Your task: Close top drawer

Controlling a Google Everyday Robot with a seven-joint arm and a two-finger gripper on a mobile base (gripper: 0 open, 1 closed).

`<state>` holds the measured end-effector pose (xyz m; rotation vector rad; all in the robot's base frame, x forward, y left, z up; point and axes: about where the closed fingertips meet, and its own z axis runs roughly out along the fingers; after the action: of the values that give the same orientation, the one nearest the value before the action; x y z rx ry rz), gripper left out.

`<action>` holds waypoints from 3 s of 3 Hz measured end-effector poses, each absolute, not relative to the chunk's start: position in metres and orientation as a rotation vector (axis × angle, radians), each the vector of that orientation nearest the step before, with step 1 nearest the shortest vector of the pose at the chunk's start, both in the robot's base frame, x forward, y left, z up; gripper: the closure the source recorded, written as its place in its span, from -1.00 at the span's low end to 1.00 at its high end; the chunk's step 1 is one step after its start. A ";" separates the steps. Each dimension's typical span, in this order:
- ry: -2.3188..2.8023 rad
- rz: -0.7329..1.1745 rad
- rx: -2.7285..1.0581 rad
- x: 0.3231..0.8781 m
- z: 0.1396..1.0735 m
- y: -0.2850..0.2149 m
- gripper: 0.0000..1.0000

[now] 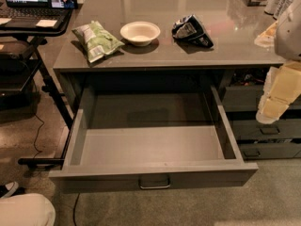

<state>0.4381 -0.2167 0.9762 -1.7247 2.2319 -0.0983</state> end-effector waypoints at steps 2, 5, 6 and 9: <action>2.225 -0.135 -1.659 0.428 0.963 -0.205 -1.00; 2.162 -0.149 -1.641 0.436 0.832 -0.174 -1.00; 2.082 -0.108 -1.690 0.438 0.795 -0.161 -1.00; 1.904 -0.105 -1.820 0.448 0.713 -0.150 -1.00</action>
Offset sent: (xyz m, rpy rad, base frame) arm -0.0185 0.0228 -0.0535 0.0226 -0.0712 -0.0852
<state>0.4478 -0.1504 0.7132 -1.8201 1.9036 -0.1047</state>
